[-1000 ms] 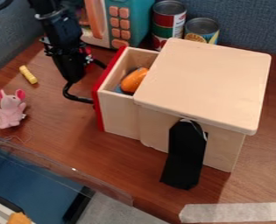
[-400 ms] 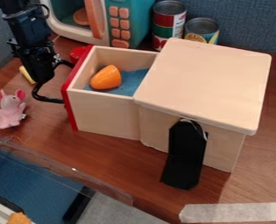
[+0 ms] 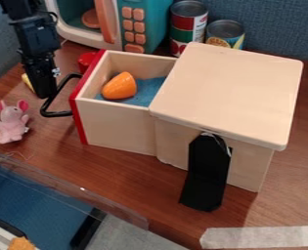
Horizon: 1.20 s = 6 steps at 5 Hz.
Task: Opened the drawer
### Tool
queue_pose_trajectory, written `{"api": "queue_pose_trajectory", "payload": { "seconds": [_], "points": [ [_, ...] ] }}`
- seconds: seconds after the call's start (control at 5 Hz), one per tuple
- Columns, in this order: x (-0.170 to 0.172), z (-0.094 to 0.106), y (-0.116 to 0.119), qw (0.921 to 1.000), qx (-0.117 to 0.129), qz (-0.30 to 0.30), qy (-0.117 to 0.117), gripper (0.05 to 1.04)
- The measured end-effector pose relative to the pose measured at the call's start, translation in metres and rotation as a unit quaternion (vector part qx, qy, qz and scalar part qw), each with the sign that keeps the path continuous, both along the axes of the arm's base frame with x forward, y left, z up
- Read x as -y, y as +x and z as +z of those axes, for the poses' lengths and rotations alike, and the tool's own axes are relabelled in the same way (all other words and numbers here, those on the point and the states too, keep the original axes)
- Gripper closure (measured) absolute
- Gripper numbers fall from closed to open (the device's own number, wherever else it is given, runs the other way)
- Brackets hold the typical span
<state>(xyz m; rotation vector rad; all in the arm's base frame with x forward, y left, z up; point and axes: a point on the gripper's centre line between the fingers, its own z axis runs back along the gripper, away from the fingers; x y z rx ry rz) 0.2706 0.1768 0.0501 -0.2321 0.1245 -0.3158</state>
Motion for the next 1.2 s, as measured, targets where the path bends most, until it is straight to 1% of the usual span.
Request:
{"api": "queue_pose_trajectory", "payload": {
  "seconds": [0.2, 0.4, 0.6, 0.8, 1.0, 1.2],
  "points": [
    [0.002, -0.002, 0.002, 0.9999, -0.004, -0.014, -0.001, 1.035],
    [0.005, -0.004, 0.011, 0.9996, -0.001, -0.027, 0.000, 1.014],
    [0.010, -0.003, 0.015, 0.9993, 0.000, -0.038, 0.002, 0.875],
    [0.018, 0.014, 0.026, 0.9978, 0.048, -0.046, -0.011, 0.624],
    [0.025, 0.051, 0.028, 0.9927, 0.101, -0.065, -0.001, 0.307],
    [0.028, 0.101, 0.024, 0.9828, 0.160, -0.087, 0.033, 0.086]
  ]
}}
